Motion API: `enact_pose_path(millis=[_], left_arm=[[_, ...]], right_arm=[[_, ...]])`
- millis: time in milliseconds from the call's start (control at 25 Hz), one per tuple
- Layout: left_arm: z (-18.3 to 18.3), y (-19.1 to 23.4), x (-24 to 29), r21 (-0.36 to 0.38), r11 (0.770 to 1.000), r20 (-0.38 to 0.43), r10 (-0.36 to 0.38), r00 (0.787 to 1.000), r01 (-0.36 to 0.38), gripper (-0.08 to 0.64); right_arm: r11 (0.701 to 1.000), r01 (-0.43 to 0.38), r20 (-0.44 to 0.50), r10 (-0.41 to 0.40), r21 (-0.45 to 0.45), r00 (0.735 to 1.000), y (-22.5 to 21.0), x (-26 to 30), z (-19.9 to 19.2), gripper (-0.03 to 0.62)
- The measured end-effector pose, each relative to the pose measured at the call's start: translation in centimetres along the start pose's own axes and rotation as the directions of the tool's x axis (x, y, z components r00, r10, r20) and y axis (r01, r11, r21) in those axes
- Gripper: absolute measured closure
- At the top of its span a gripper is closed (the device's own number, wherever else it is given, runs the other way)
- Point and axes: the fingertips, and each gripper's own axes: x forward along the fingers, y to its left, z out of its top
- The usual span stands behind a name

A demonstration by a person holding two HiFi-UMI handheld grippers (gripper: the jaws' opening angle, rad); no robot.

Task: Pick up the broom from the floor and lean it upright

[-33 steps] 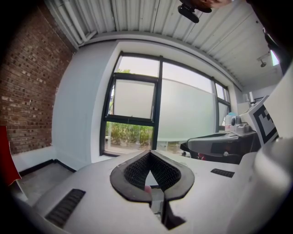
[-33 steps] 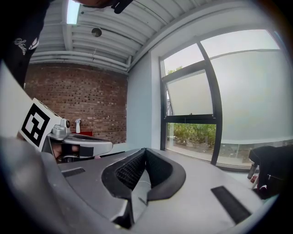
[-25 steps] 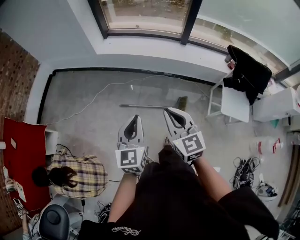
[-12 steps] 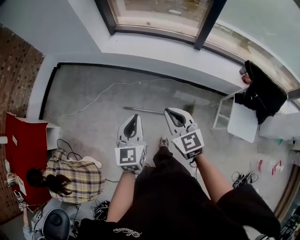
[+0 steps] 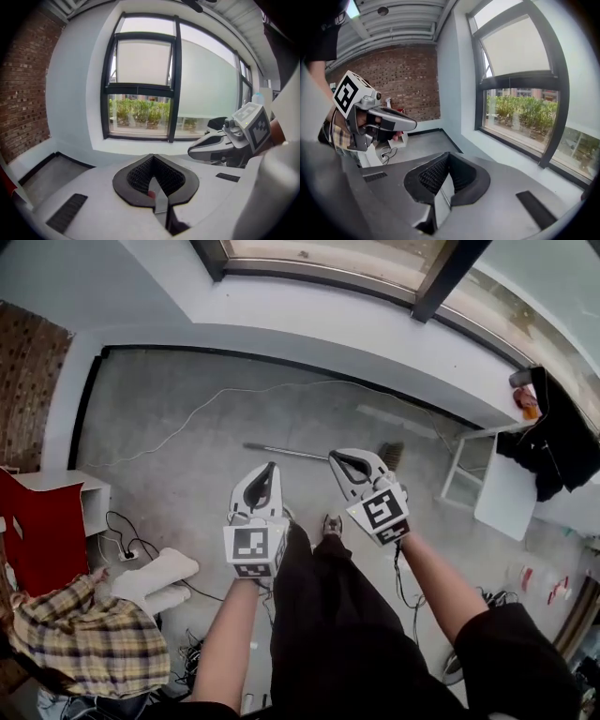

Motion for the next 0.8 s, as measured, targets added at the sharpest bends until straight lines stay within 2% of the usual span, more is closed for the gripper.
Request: enact_pose_path(millis=[160,360,640,800], left_arm=[[-5.7,2.8,3.9,-0.007,0.999,-0.035,0.051,0.998,-0.051,0.555],[-14.1,5.2,6.5,-0.086,0.991,-0.11,0.09,0.99,-0.099,0.555],[-22.1,7.3,10.8,-0.147,0.982,-0.165,0.092,0.982,-0.117,0.555],[-26.2,8.0,14.3,-0.126,0.986,-0.189,0.085,0.978,-0.11,0.555]], right_arm=[[0.998,-0.045,-0.078,0.041,-0.054,0.996,-0.2,5.7,-6.2,0.584],[0.997,-0.073,-0.153,0.074,0.013,0.985,-0.1,11.3,-12.6,0.584],[0.992,-0.12,-0.226,0.123,0.027,0.966,0.6,17.4,-18.9,0.584],[0.988,-0.155,-0.284,0.154,0.017,0.947,0.9,21.4,-24.2,0.584]])
